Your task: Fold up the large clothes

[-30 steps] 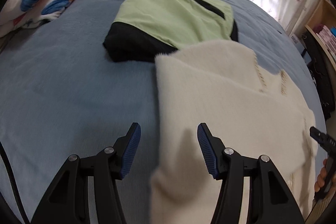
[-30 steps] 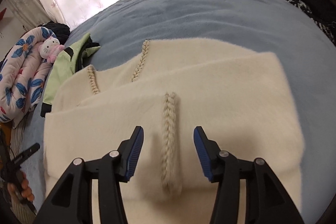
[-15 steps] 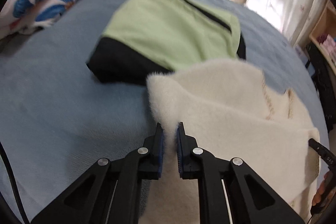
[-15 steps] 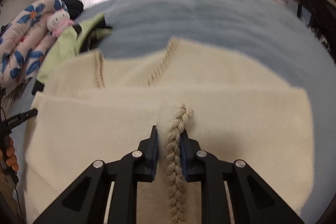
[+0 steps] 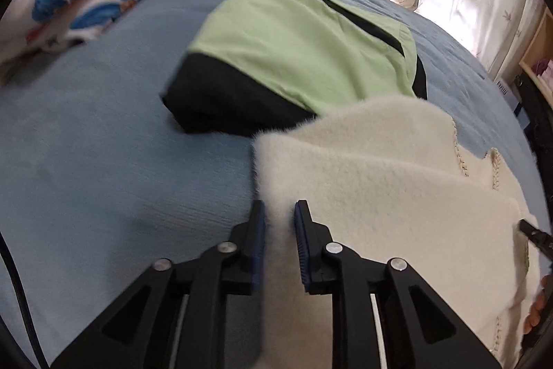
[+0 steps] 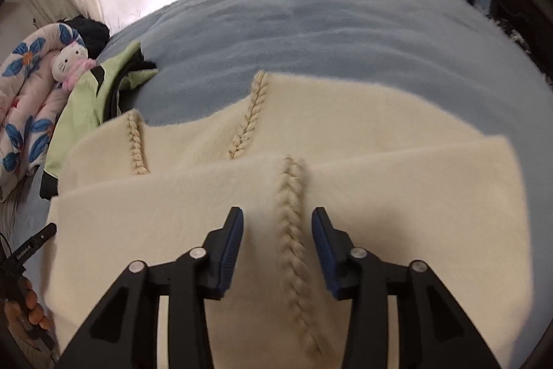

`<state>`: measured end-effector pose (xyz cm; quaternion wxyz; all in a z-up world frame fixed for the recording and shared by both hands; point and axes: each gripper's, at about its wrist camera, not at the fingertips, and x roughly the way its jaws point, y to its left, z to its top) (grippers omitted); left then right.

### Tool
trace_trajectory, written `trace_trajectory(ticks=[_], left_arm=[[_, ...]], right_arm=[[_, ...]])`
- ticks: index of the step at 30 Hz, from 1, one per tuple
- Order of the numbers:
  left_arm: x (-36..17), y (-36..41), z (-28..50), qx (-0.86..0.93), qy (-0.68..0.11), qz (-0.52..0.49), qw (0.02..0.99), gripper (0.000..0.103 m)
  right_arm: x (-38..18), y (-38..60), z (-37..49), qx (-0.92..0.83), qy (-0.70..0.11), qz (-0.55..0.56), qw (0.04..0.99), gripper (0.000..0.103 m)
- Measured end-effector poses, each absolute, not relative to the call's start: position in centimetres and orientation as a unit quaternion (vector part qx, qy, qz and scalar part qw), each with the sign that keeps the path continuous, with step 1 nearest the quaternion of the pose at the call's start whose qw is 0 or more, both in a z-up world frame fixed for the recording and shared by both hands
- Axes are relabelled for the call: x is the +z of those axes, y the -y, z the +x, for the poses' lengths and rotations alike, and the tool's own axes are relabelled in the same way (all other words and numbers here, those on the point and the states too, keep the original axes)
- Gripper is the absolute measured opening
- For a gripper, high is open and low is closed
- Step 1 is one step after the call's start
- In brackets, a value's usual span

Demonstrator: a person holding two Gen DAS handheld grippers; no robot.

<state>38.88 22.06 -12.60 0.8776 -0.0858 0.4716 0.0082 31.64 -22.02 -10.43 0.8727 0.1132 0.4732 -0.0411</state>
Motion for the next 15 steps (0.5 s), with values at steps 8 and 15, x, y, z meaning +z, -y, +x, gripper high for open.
trace_trajectory(ticks=[8,15], left_arm=[[-7.4,-16.5,33.4,-0.057,-0.426,-0.077,0.900,0.031],[-12.6,-12.2,31.5,-0.062,-0.484,-0.082,0.869,0.032]], right_arm=[[-8.9,16.3,28.6,0.032,-0.478,0.121,0.869,0.043],[-11.6,8.0,27.9,0.110,-0.502,0.064,0.856,0.043]])
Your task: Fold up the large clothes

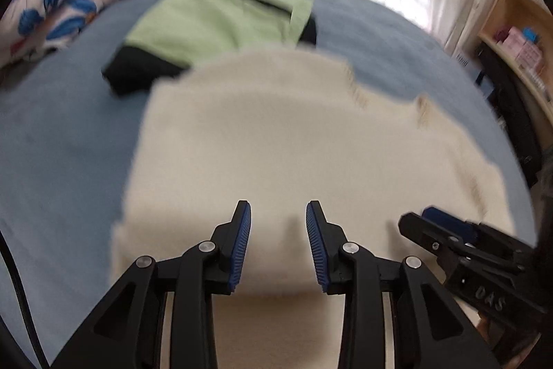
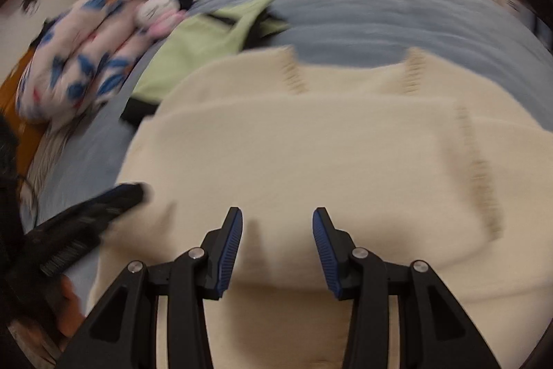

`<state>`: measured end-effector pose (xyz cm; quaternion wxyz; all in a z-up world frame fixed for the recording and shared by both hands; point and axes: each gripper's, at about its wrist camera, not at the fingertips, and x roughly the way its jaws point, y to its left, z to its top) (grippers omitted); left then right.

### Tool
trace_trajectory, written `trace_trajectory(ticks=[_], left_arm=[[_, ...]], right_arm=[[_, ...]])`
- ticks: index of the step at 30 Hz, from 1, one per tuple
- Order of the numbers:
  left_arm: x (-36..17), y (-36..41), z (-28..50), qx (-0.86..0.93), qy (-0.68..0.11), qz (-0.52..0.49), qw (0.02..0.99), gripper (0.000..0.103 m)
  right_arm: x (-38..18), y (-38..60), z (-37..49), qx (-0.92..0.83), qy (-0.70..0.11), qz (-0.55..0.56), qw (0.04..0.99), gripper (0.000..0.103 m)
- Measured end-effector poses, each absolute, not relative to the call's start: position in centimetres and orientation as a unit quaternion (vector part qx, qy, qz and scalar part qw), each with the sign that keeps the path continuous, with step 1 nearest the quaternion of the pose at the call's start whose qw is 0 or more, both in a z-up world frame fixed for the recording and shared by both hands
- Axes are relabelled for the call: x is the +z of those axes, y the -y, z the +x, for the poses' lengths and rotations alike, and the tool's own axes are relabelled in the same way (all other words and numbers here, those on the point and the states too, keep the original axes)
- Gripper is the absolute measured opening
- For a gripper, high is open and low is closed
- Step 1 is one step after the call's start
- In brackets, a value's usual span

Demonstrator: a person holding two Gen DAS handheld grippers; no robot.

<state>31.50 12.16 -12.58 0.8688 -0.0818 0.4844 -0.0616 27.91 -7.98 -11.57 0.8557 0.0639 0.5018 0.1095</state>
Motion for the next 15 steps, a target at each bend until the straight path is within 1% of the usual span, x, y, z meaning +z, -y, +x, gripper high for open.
trace_trajectory(ticks=[2,3,4,7,8,9,10,11,12,15], left_arm=[[-14.5,-12.4,31.4,-0.054,-0.493,-0.068,0.866,0.032],[-14.6,-12.8,31.2,-0.060,-0.485,-0.067,0.870,0.032],[-14.5,-13.2,31.1,-0.061,-0.481,-0.066,0.872,0.032],[-14.1,-15.4,31.1,-0.041,-0.474,-0.069,0.877,0.032],[-14.2,-16.6,31.2,-0.041,-0.473,-0.082,0.876,0.032],[-14.3,-17.3,31.2,-0.042,-0.473,-0.091,0.875,0.030],[-14.4,-18.0,31.2,-0.049,-0.474,-0.101,0.873,0.028],[-14.4,-18.3,31.1,-0.053,-0.473,-0.108,0.873,0.028],[-14.5,-18.5,31.1,-0.054,-0.472,-0.110,0.873,0.028],[-14.4,-18.3,30.9,-0.044,-0.471,-0.104,0.875,0.028]], right_arm=[[-12.1,7.7,27.5,0.110,-0.498,0.048,0.859,0.043],[-12.1,8.4,27.3,0.113,-0.494,0.048,0.861,0.040],[-11.9,9.1,27.3,0.104,-0.492,0.045,0.863,0.040],[-11.4,13.3,26.9,0.016,-0.474,0.016,0.880,0.040],[-11.6,15.1,26.8,-0.032,-0.472,0.006,0.881,0.043],[-12.1,17.6,26.7,-0.055,-0.473,0.020,0.879,0.040],[-12.4,19.3,26.6,-0.030,-0.474,0.060,0.878,0.038],[-12.4,21.0,26.2,-0.010,-0.472,0.099,0.876,0.031],[-12.2,21.5,26.0,-0.012,-0.474,0.104,0.874,0.022],[-12.0,20.9,26.0,-0.020,-0.479,0.093,0.873,0.022]])
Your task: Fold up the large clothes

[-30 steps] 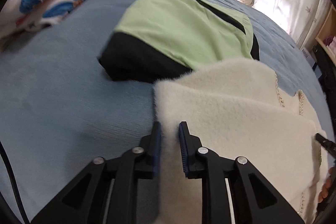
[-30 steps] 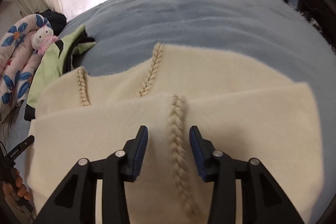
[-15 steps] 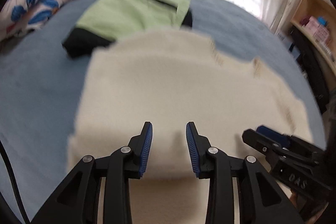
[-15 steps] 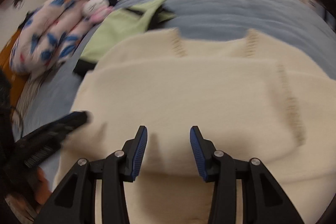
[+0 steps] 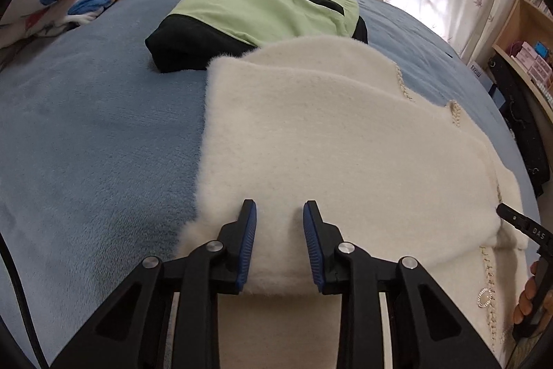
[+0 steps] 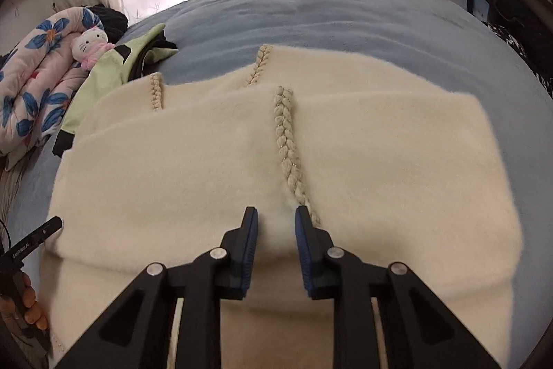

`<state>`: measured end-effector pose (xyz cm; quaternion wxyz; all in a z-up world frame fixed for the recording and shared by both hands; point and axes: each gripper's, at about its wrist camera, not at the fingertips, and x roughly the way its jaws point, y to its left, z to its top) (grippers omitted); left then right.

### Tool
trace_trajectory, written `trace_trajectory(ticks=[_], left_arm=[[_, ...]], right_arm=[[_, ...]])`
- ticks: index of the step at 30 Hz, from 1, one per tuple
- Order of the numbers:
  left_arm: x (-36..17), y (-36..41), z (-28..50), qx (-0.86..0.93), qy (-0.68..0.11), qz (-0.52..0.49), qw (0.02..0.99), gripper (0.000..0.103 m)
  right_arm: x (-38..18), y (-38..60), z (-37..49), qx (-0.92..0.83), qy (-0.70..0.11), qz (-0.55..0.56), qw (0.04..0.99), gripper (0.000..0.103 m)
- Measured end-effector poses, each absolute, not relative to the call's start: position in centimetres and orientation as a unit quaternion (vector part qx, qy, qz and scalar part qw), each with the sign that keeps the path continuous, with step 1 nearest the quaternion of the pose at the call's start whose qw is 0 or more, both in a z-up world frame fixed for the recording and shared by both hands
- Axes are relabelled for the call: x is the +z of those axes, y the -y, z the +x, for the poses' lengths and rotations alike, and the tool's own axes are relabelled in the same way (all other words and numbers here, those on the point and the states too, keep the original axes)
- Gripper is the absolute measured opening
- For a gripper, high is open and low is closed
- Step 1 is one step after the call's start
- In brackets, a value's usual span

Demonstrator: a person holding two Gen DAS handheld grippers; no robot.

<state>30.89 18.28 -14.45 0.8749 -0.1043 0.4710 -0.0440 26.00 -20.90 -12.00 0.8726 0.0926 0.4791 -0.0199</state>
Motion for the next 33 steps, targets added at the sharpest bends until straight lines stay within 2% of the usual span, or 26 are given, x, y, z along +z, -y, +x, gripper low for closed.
trace_trajectory(ticks=[4,9,11,13,14,22,26,33], left_arm=[[-14.2,-17.6,30.8,-0.034,-0.476,-0.098,0.873,0.028],[-13.1,-17.7,30.0,-0.033,-0.488,-0.095,0.867,0.031],[-12.3,-17.9,29.4,-0.030,-0.489,-0.098,0.866,0.037],[-11.3,-18.1,28.3,-0.022,-0.486,-0.095,0.869,0.051],[-10.8,-18.3,27.8,-0.018,-0.483,-0.094,0.871,0.053],[-5.4,-18.4,22.4,-0.012,-0.456,-0.074,0.887,0.055],[-2.8,-18.1,19.1,-0.011,-0.441,-0.060,0.895,0.056],[0.3,-18.0,13.7,-0.013,-0.425,-0.058,0.903,0.059]], right_arm=[[-11.8,19.6,26.0,-0.039,-0.480,0.066,0.874,0.025],[-10.9,19.8,25.1,-0.034,-0.487,0.093,0.868,0.033],[-10.3,19.8,24.6,-0.034,-0.485,0.103,0.868,0.033],[-9.2,19.6,23.7,-0.033,-0.478,0.107,0.871,0.033],[-8.7,19.5,23.4,-0.033,-0.475,0.108,0.873,0.033],[-2.8,18.5,17.8,-0.024,-0.434,0.104,0.895,0.035],[-0.1,17.8,14.6,-0.026,-0.413,0.093,0.906,0.043],[3.1,17.2,9.2,-0.032,-0.387,0.078,0.918,0.044]])
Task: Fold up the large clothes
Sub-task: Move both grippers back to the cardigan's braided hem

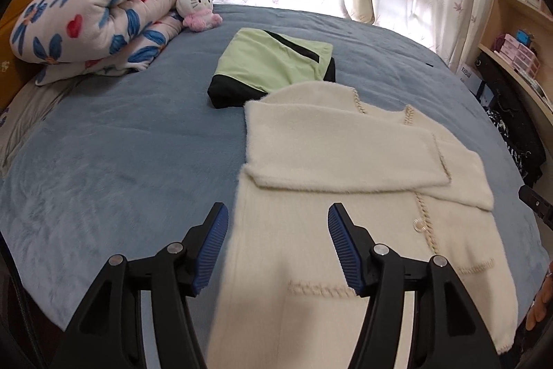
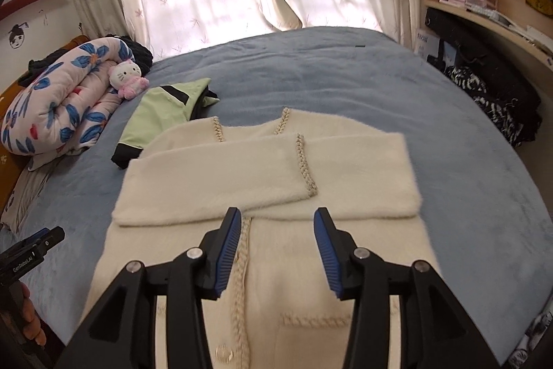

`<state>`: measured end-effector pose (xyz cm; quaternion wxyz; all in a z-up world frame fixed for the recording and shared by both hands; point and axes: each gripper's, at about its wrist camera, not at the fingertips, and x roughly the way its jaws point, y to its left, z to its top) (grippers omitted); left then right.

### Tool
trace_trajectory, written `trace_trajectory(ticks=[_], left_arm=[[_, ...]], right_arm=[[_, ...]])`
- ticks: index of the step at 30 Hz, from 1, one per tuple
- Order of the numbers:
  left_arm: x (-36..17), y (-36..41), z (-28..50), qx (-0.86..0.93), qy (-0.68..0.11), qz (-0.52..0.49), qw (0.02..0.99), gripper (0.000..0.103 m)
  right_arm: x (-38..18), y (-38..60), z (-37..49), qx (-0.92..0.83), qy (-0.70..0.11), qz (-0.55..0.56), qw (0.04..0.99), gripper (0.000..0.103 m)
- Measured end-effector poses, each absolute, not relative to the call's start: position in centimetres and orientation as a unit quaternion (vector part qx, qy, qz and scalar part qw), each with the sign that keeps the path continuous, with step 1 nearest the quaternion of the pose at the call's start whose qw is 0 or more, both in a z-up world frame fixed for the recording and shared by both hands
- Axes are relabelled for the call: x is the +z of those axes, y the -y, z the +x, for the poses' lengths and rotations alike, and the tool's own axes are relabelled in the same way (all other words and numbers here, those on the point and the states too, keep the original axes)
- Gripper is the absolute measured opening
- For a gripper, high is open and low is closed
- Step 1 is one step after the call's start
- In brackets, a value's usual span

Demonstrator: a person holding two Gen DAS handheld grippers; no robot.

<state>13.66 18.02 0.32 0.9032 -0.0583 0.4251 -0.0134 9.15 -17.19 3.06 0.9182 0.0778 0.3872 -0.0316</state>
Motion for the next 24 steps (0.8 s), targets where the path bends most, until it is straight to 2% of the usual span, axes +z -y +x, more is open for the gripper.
trace_trajectory(ticks=[10,24], left_arm=[[1.6,-18.3,7.1,-0.015,-0.412,-0.053,0.909,0.059],[-0.3,-19.2,1.8,-0.008,-0.415,-0.047,0.908,0.059]], right_arm=[[4.6,17.3,2.2,-0.026,-0.370,0.078,0.926,0.045],[2.4,17.7,-3.4,-0.040,-0.380,0.063,0.922,0.046]])
